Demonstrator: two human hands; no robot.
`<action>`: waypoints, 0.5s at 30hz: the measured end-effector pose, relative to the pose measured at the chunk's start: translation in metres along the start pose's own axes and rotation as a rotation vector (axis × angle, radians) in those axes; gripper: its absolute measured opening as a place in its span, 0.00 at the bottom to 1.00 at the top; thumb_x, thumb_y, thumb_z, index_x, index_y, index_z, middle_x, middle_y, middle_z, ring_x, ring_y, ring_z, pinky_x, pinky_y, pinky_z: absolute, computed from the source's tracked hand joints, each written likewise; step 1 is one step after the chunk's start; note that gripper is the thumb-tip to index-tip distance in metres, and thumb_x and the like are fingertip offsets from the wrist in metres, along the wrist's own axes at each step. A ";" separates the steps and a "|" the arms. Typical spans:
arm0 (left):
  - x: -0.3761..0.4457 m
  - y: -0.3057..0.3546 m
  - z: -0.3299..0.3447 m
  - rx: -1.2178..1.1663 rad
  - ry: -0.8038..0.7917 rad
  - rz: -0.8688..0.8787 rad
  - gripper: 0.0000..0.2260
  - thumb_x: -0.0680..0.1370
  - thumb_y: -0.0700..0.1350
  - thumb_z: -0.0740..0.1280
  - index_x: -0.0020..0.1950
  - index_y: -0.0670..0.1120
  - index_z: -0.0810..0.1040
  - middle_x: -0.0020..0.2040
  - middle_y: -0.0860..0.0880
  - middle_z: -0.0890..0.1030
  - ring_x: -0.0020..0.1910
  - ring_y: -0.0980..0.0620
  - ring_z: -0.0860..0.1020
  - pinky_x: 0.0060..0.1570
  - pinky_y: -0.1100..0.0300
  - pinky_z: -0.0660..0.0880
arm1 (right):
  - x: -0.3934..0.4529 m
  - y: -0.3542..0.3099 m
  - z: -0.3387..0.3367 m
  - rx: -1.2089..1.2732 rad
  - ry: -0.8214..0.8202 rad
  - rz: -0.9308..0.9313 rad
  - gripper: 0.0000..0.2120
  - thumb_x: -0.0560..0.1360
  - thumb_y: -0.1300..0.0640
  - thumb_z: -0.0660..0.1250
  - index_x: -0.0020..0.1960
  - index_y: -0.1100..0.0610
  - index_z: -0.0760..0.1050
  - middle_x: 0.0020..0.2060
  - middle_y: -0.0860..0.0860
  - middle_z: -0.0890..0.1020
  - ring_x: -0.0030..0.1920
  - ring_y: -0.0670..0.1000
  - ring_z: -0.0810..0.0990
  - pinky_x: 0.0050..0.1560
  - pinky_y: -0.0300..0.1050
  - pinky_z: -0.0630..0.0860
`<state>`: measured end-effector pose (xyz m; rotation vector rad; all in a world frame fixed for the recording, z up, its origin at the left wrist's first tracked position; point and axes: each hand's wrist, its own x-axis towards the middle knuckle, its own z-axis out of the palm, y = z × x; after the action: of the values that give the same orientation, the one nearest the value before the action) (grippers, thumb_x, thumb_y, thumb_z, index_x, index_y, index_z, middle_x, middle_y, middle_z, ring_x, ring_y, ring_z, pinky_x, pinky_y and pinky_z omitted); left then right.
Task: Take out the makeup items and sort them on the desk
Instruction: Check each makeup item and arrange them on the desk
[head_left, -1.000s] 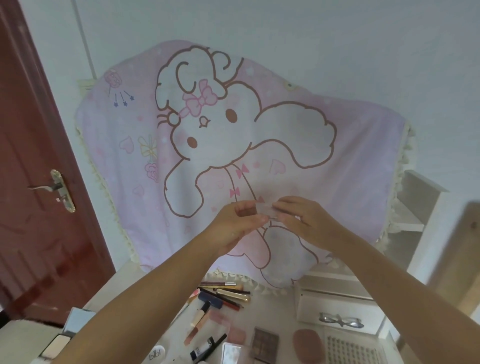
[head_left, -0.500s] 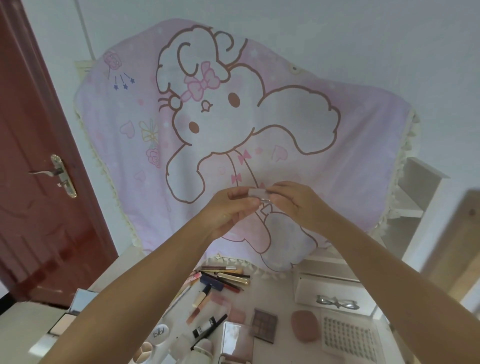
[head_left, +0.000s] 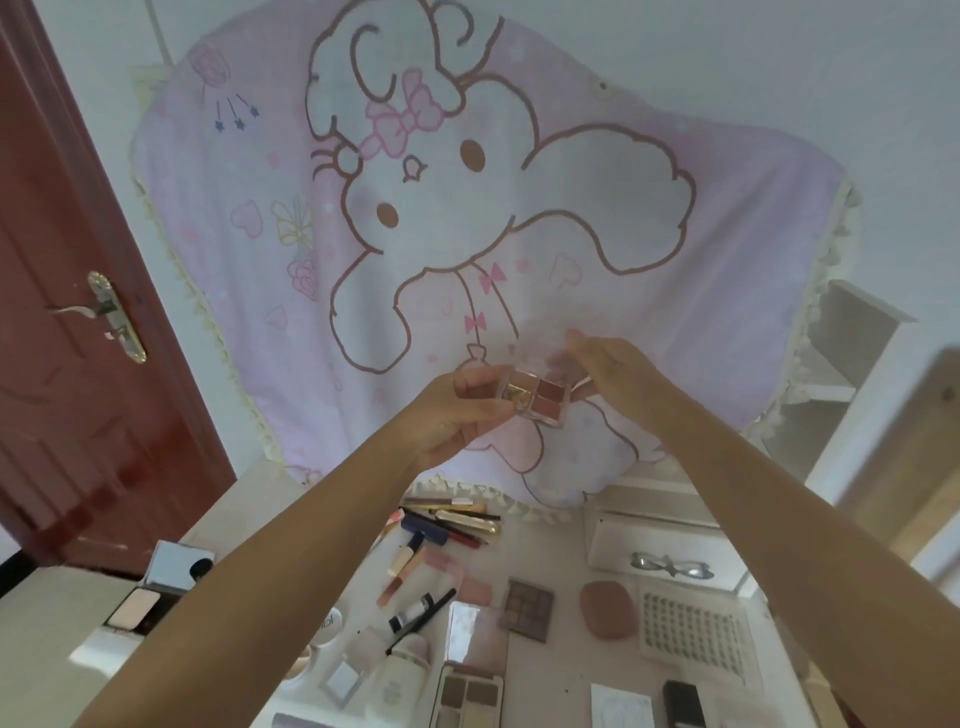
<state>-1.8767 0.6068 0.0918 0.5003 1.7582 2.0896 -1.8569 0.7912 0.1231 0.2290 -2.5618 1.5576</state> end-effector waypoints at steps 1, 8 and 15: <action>-0.001 -0.003 -0.001 0.011 0.018 -0.023 0.16 0.73 0.25 0.61 0.55 0.41 0.77 0.39 0.52 0.84 0.38 0.58 0.82 0.43 0.69 0.78 | 0.000 0.003 -0.001 0.048 -0.009 0.052 0.21 0.80 0.50 0.50 0.50 0.62 0.77 0.36 0.52 0.80 0.39 0.51 0.79 0.43 0.39 0.77; -0.027 -0.085 -0.009 0.190 0.073 -0.241 0.26 0.68 0.22 0.65 0.65 0.35 0.70 0.37 0.53 0.84 0.40 0.54 0.81 0.47 0.58 0.78 | -0.013 0.074 0.028 0.221 -0.071 0.433 0.25 0.81 0.50 0.49 0.32 0.60 0.72 0.19 0.48 0.77 0.23 0.47 0.69 0.21 0.33 0.61; -0.066 -0.202 0.005 0.375 0.132 -0.488 0.21 0.71 0.26 0.66 0.63 0.35 0.71 0.31 0.52 0.78 0.29 0.60 0.78 0.38 0.67 0.77 | -0.062 0.182 0.089 0.243 -0.096 0.892 0.22 0.79 0.48 0.54 0.32 0.60 0.70 0.23 0.54 0.76 0.14 0.44 0.66 0.17 0.28 0.56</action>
<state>-1.8068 0.6107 -0.1092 0.0118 2.1027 1.4949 -1.8350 0.7986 -0.0872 -0.9692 -2.6807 2.1409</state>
